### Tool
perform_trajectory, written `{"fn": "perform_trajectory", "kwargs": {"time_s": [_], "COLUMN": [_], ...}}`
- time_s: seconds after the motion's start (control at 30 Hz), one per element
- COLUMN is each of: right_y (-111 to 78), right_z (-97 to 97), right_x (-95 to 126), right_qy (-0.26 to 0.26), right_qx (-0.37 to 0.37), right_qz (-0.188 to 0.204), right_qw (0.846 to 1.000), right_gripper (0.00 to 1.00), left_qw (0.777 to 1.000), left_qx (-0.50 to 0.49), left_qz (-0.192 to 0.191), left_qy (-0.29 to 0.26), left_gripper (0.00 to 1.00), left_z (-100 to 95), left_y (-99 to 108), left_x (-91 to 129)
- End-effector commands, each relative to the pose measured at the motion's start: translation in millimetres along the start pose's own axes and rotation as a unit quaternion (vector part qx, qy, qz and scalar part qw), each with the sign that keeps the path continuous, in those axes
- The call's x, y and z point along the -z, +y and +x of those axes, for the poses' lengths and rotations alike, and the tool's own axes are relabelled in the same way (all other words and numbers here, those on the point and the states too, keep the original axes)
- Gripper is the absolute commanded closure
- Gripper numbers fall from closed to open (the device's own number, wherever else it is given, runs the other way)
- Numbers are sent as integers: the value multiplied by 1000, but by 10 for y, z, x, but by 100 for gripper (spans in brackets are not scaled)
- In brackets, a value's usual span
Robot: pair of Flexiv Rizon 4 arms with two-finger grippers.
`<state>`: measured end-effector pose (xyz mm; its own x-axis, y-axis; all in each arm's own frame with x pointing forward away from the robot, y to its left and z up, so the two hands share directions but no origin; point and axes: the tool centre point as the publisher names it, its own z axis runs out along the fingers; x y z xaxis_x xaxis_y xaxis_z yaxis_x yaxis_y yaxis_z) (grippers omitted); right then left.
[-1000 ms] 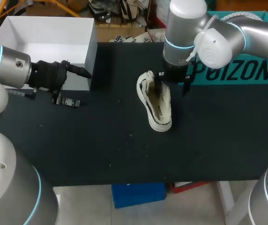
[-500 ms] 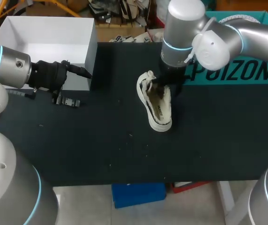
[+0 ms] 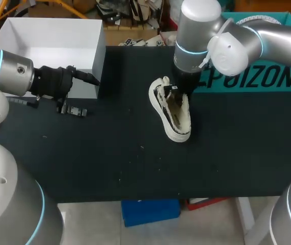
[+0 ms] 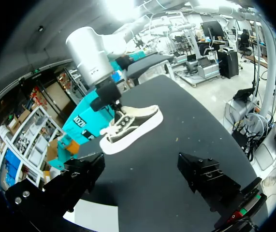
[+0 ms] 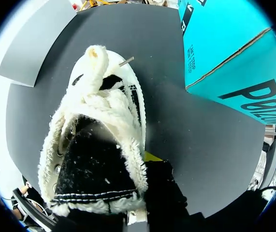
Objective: Take the shoe out of the shoebox, open the shoe tongue, remove and reinsert the insole, then place the shoe into the shoebox
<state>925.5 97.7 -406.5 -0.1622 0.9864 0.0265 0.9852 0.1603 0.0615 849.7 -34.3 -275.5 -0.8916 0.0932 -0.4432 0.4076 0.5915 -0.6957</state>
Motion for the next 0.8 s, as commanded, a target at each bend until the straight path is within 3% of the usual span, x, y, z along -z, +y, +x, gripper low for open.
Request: {"fn": "perform_trajectory", "kwargs": {"time_s": [0.03, 0.73, 0.8], "right_y": [9, 3, 8], "right_z": [-16, -26, -65], "right_x": [-14, -14, 137], "right_qy": [0, -1, -15], "right_qx": [0, 6, 24], "right_qz": [0, 3, -3], "right_qw": [1000, 1000, 1000], "right_gripper": [100, 100, 100], "left_qw": [1000, 1000, 1000], "left_qx": [-1, -1, -1], "left_qz": [-1, -1, -1], "left_qy": [-2, -2, -2], "left_gripper": [0, 0, 0], "left_z": [8, 8, 8], "left_y": [5, 5, 5], "left_x": [-14, -14, -14]}}
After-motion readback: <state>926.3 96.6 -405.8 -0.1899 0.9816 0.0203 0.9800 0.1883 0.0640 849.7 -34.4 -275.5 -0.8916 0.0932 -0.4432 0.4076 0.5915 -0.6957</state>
